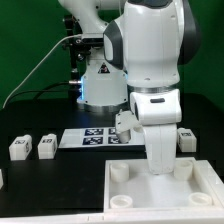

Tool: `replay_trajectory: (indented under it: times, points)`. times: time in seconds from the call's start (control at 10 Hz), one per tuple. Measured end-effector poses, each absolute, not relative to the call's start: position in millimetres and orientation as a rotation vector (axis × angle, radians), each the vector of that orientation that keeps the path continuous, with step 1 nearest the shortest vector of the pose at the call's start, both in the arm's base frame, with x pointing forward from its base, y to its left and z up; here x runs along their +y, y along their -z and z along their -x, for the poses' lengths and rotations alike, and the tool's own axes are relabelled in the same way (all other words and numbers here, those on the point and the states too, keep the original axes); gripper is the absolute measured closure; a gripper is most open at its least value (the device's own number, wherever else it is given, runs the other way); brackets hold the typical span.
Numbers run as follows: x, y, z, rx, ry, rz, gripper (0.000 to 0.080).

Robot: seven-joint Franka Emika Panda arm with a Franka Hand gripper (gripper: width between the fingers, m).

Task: Assemble one leg

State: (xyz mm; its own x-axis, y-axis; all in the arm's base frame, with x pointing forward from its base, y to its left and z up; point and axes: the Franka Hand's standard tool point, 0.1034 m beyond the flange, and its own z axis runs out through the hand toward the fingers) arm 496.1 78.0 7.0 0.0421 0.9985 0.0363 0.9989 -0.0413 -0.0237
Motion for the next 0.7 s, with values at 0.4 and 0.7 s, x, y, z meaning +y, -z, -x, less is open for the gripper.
replay_trajectory:
  times: [0.4,0.7]
  points:
    - [77.0,-6.1,-495.7,-2.142,0.013,2.238,0.0378]
    - [76.4,-5.9,-495.6,-2.140,0.013,2.239,0.0169]
